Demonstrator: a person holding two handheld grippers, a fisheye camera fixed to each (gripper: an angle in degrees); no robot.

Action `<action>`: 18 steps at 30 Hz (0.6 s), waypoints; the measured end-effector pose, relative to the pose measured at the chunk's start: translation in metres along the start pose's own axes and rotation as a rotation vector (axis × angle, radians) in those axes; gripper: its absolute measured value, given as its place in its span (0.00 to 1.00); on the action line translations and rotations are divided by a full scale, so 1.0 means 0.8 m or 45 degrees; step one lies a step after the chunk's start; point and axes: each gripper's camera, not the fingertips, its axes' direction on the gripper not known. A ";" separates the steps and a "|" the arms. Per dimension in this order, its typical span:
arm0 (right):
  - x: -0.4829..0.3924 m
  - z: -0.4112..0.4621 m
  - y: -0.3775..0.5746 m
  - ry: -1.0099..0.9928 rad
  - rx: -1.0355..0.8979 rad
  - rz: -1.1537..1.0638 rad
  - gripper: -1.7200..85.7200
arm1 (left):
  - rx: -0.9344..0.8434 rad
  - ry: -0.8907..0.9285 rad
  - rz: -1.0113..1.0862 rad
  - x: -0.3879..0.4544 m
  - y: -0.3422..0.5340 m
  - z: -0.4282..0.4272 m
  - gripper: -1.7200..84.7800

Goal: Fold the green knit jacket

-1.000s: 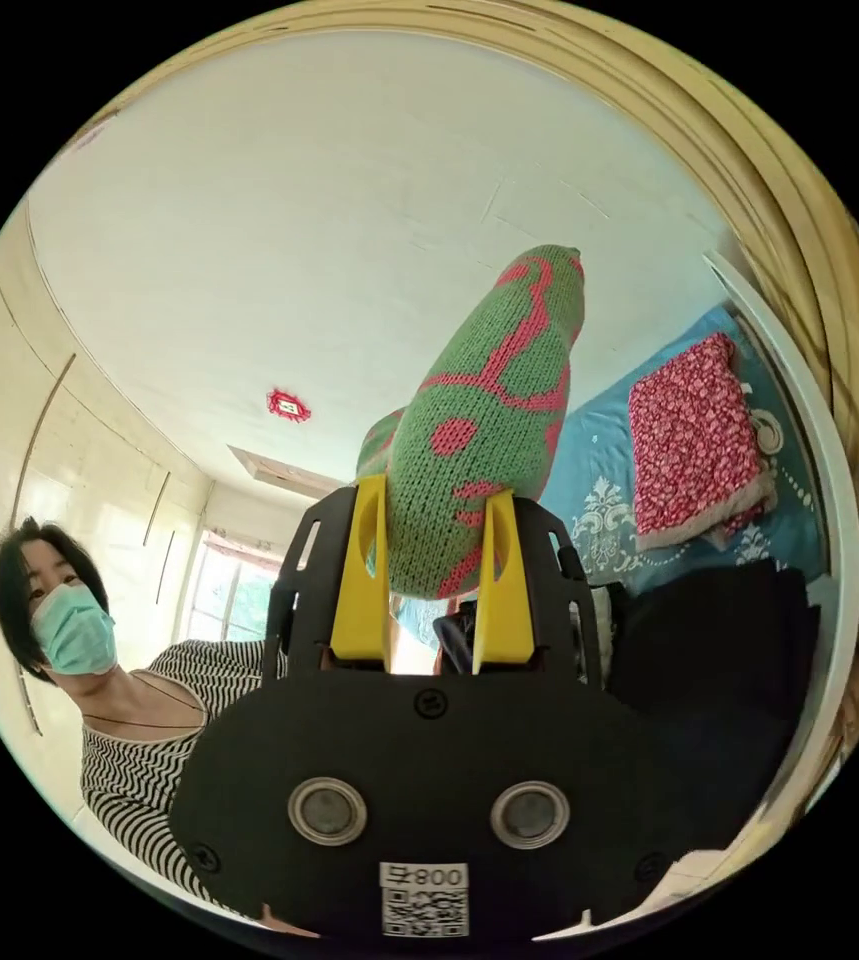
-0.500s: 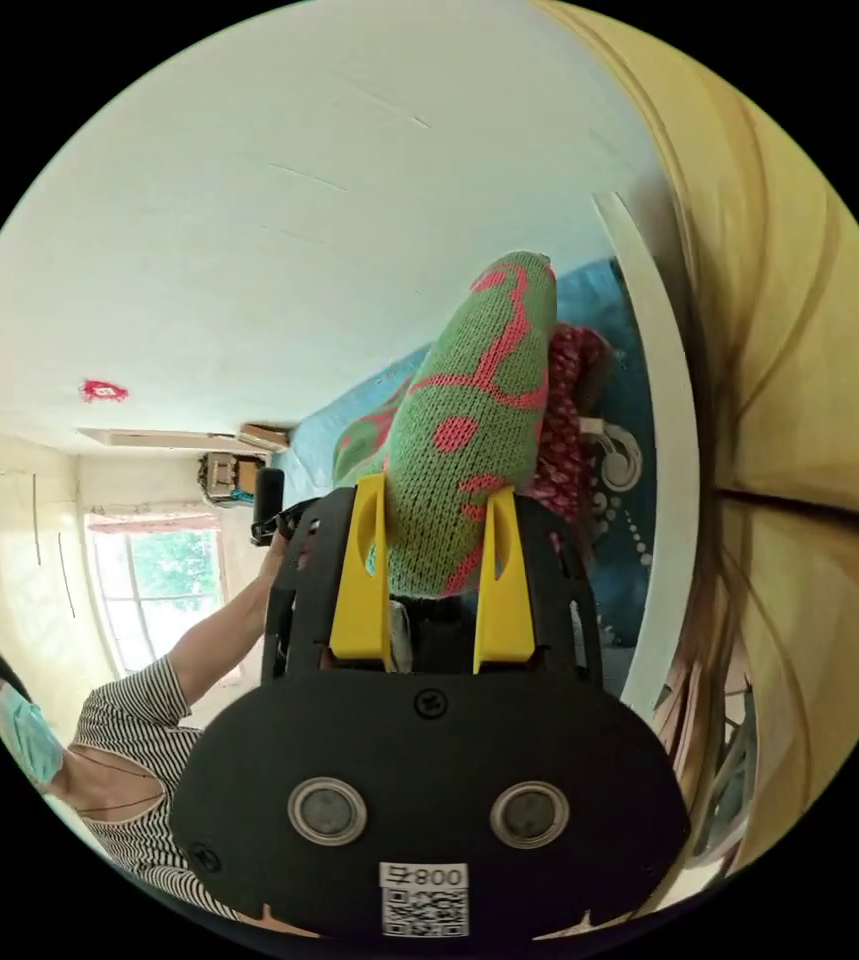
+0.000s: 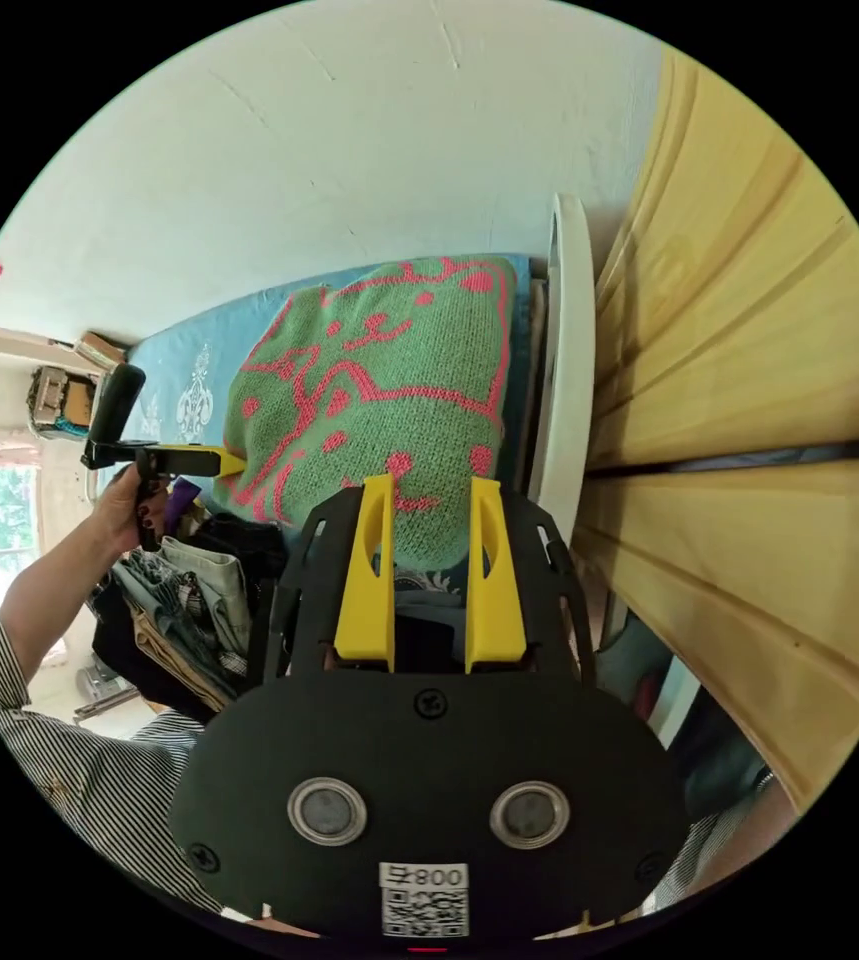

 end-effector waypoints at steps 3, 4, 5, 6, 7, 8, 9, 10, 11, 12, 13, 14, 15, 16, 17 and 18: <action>-0.039 -0.024 0.018 0.092 0.075 -0.045 0.14 | 0.050 -0.094 0.059 0.020 0.010 -0.015 0.14; -0.054 -0.033 0.028 0.079 0.116 -0.072 0.13 | 0.109 -0.151 0.088 0.032 0.017 -0.025 0.13; -0.070 -0.037 0.035 0.065 0.141 -0.101 0.12 | 0.174 -0.202 0.131 0.048 0.024 -0.035 0.13; -0.078 -0.038 0.038 0.063 0.150 -0.116 0.12 | 0.202 -0.217 0.158 0.058 0.026 -0.038 0.12; -0.093 -0.033 0.040 0.068 0.157 -0.142 0.12 | 0.241 -0.226 0.232 0.079 0.028 -0.039 0.11; -0.106 -0.019 0.036 0.071 0.141 -0.168 0.11 | 0.245 -0.239 0.310 0.101 0.026 -0.033 0.10; -0.112 -0.009 0.032 0.074 0.120 -0.178 0.11 | 0.233 -0.253 0.342 0.111 0.023 -0.027 0.10; -0.120 0.017 0.023 0.063 0.066 -0.188 0.11 | 0.192 -0.294 0.407 0.131 0.014 -0.009 0.08; -0.127 0.043 0.015 0.040 0.010 -0.195 0.10 | 0.138 -0.357 0.464 0.146 0.005 0.014 0.07; -0.130 0.055 0.012 0.048 -0.004 -0.195 0.10 | 0.105 -0.400 0.484 0.151 0.000 0.026 0.06; -0.137 0.076 0.009 0.064 -0.033 -0.200 0.10 | 0.030 -0.516 0.499 0.155 -0.010 0.054 0.04; -0.143 0.092 0.008 0.089 -0.066 -0.201 0.10 | -0.080 -0.630 0.490 0.149 -0.020 0.085 0.03; -0.147 0.099 0.008 0.107 -0.081 -0.208 0.10 | -0.151 -0.674 0.488 0.144 -0.024 0.101 0.03; -0.154 0.112 0.010 0.136 -0.108 -0.232 0.10 | -0.248 -0.721 0.473 0.134 -0.027 0.126 0.03; -0.158 0.124 0.013 0.137 -0.144 -0.251 0.10 | -0.286 -0.718 0.421 0.127 -0.028 0.139 0.03; -0.159 0.129 0.015 0.130 -0.156 -0.257 0.10 | -0.291 -0.719 0.399 0.125 -0.028 0.142 0.02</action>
